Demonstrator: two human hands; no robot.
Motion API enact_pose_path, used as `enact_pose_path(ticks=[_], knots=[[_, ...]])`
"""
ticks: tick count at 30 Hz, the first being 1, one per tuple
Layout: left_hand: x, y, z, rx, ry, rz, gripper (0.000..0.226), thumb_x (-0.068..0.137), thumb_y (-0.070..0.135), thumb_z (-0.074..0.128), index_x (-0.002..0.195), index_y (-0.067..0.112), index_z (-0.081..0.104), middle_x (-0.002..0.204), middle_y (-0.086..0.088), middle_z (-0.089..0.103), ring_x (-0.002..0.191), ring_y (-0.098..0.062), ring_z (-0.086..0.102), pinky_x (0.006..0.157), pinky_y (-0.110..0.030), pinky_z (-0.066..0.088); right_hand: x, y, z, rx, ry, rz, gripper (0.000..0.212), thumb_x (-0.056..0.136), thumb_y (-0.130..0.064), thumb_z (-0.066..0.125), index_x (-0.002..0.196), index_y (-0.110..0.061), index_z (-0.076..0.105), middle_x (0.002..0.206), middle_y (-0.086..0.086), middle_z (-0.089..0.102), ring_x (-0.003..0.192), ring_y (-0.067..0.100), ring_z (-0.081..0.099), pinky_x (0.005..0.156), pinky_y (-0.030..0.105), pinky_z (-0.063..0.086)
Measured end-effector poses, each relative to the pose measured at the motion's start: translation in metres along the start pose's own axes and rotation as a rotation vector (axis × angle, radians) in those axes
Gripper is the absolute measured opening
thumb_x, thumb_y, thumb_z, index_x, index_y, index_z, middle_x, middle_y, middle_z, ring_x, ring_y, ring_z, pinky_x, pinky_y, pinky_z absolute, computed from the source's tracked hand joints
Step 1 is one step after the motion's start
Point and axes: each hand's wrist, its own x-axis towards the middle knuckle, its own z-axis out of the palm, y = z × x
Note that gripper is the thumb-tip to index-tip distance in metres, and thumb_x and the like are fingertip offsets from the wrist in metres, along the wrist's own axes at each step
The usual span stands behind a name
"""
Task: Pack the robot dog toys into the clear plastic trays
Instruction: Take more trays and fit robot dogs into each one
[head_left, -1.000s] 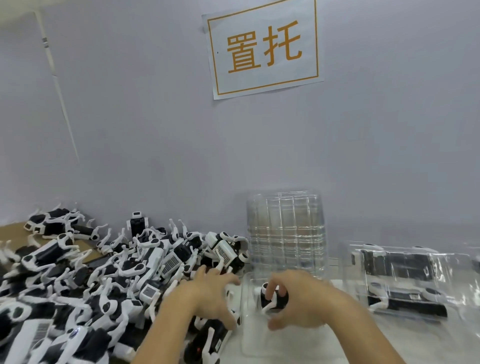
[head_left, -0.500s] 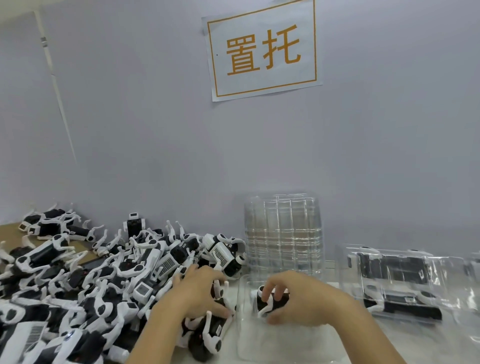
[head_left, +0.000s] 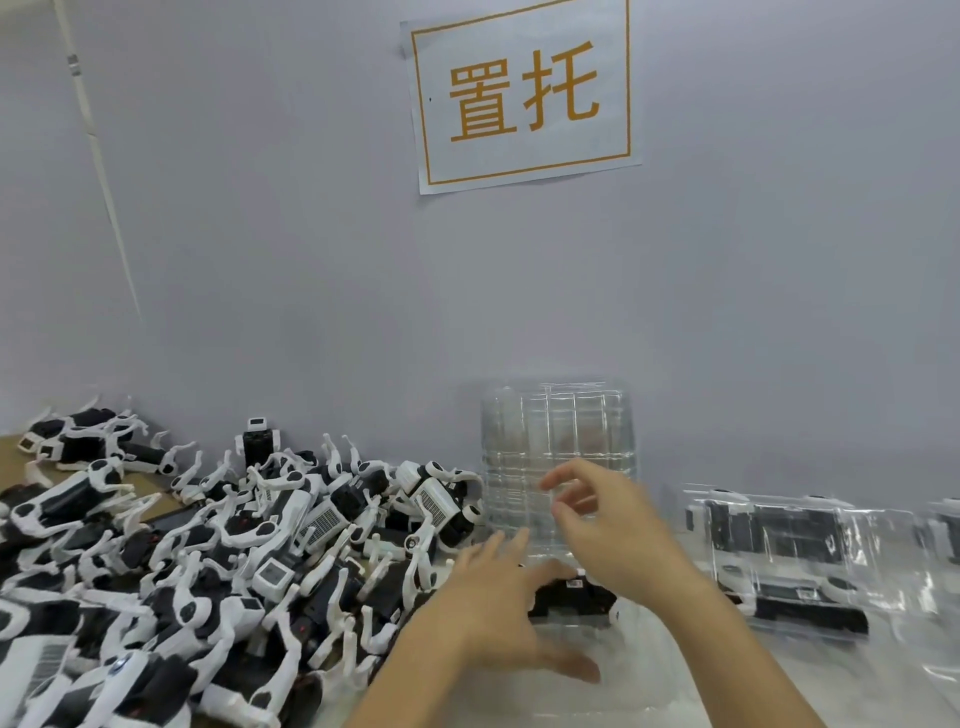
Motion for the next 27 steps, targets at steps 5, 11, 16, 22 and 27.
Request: enact_pose_path(ticks=[5, 11, 16, 22, 27], knots=[[-0.003, 0.004, -0.009, 0.006, 0.0, 0.002, 0.082, 0.061, 0.081, 0.067, 0.131, 0.06, 0.03, 0.128, 0.002, 0.033, 0.127, -0.025, 0.023, 0.114, -0.049, 0.018, 0.0, 0.0, 0.002, -0.014, -0.005, 0.005, 0.022, 0.096, -0.018, 0.058, 0.1, -0.04, 0.061, 0.096, -0.013, 0.063, 0.091, 0.001, 0.059, 0.064, 0.012, 0.044], [-0.006, 0.004, -0.008, -0.014, 0.049, 0.037, 0.077, 0.067, 0.073, 0.068, 0.134, 0.057, 0.033, 0.124, 0.004, 0.035, 0.121, -0.022, 0.026, 0.112, -0.045, 0.022, -0.001, -0.001, 0.002, 0.012, 0.026, -0.003, 0.025, 0.096, -0.015, 0.058, 0.099, -0.04, 0.062, 0.095, -0.013, 0.064, 0.09, -0.001, 0.059, 0.066, 0.011, 0.044], [-0.01, 0.008, -0.02, 0.02, 0.28, 0.086, 0.076, 0.068, 0.071, 0.068, 0.134, 0.053, 0.035, 0.137, 0.008, 0.026, 0.127, -0.014, 0.013, 0.107, -0.039, 0.019, 0.001, -0.012, -0.01, 0.085, 0.252, -0.124, 0.028, 0.095, -0.009, 0.059, 0.096, -0.036, 0.064, 0.088, -0.014, 0.065, 0.086, -0.009, 0.058, 0.064, 0.008, 0.047], [-0.023, 0.009, -0.054, 0.241, 0.667, 0.095, 0.079, 0.068, 0.08, 0.055, 0.139, 0.047, 0.04, 0.153, -0.007, 0.026, 0.14, -0.025, 0.016, 0.118, -0.047, 0.012, 0.004, -0.023, -0.024, 0.048, 0.504, -0.206, 0.029, 0.092, -0.017, 0.064, 0.112, -0.038, 0.059, 0.11, -0.015, 0.057, 0.107, 0.007, 0.052, 0.091, 0.025, 0.041], [-0.026, 0.012, -0.062, 0.329, 0.922, 0.12, 0.077, 0.067, 0.073, 0.059, 0.134, 0.037, 0.054, 0.142, -0.017, 0.044, 0.131, -0.039, 0.039, 0.107, -0.056, 0.034, 0.003, -0.021, -0.023, 0.198, 0.368, -0.033, 0.055, 0.088, -0.042, 0.07, 0.135, -0.044, 0.041, 0.125, -0.014, 0.048, 0.124, 0.009, 0.045, 0.102, 0.035, 0.041]])
